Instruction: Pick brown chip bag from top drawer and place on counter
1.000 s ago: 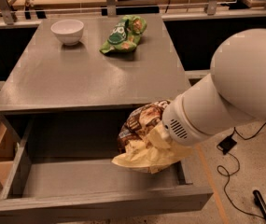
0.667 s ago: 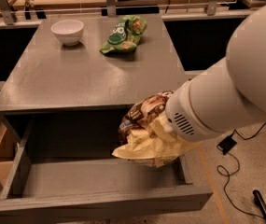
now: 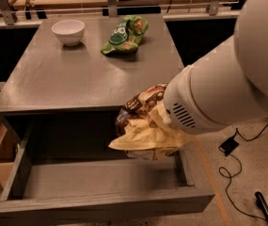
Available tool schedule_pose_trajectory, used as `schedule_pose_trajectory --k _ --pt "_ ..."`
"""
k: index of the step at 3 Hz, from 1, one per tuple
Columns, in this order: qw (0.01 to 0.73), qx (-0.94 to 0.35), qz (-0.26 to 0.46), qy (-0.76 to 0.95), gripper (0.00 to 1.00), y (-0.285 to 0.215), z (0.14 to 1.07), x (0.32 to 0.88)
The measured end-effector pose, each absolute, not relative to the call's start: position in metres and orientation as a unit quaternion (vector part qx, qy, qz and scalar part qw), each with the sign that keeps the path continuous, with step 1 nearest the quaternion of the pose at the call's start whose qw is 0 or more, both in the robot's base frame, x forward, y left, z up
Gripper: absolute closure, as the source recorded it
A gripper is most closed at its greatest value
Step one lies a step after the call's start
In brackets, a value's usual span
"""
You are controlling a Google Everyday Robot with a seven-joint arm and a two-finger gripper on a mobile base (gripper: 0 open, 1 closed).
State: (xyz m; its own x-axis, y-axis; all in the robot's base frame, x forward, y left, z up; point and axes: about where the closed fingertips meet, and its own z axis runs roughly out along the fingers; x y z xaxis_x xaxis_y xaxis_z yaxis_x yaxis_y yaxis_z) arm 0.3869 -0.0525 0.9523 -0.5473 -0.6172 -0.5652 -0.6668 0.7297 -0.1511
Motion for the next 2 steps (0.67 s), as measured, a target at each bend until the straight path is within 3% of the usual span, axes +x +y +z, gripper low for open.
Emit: schedule_pose_trajectory --k 2 --pt "0.305 -0.365 0.041 0.879 1.0 -0.0525 0.9523 0.3869"
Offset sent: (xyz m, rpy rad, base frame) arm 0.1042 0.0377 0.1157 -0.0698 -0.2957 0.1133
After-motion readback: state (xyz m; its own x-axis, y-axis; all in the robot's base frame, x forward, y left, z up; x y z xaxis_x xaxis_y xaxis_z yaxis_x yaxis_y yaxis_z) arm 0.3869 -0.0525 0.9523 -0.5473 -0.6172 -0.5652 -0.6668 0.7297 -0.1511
